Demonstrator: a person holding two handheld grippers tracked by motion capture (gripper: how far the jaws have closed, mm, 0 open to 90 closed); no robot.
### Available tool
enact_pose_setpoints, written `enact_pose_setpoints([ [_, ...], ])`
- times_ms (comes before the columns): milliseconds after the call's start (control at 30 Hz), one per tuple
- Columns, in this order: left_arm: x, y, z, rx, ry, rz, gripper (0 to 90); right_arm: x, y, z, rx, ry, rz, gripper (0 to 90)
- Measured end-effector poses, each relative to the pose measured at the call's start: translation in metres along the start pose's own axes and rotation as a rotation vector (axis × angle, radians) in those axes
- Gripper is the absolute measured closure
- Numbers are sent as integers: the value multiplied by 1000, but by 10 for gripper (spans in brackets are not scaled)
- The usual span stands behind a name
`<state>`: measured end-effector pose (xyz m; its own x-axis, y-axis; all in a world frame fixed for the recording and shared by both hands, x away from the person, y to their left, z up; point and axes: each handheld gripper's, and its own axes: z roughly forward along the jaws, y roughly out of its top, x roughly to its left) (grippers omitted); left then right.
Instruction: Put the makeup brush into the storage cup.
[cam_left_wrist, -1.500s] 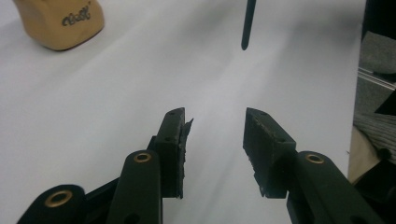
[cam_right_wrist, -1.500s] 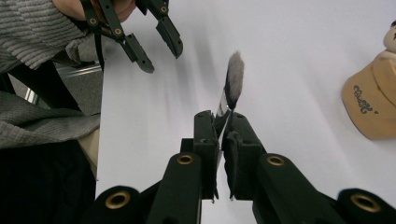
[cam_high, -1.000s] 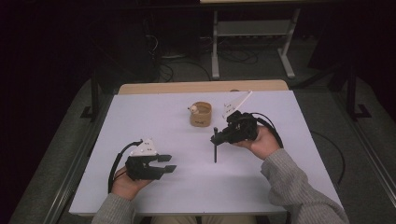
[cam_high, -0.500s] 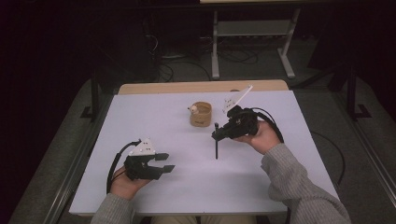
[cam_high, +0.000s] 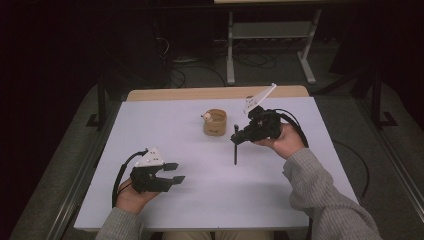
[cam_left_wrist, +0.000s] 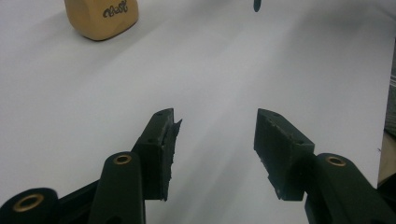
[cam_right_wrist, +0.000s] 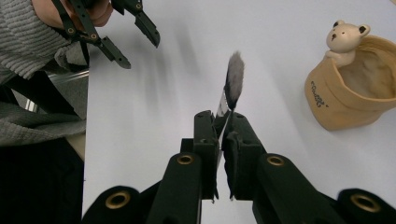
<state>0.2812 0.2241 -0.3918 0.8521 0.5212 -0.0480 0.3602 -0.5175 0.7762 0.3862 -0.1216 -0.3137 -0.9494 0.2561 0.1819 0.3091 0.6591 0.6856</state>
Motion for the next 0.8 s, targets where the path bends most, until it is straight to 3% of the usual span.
enact_pose_setpoints([
  [533, 1, -2, -1, 1, 14, 1, 444, -16, 10, -4, 15, -13, -8, 828],
  [800, 2, -2, -2, -5, 18, 1, 439, -24, 19, -9, 13, -16, 25, 828],
])
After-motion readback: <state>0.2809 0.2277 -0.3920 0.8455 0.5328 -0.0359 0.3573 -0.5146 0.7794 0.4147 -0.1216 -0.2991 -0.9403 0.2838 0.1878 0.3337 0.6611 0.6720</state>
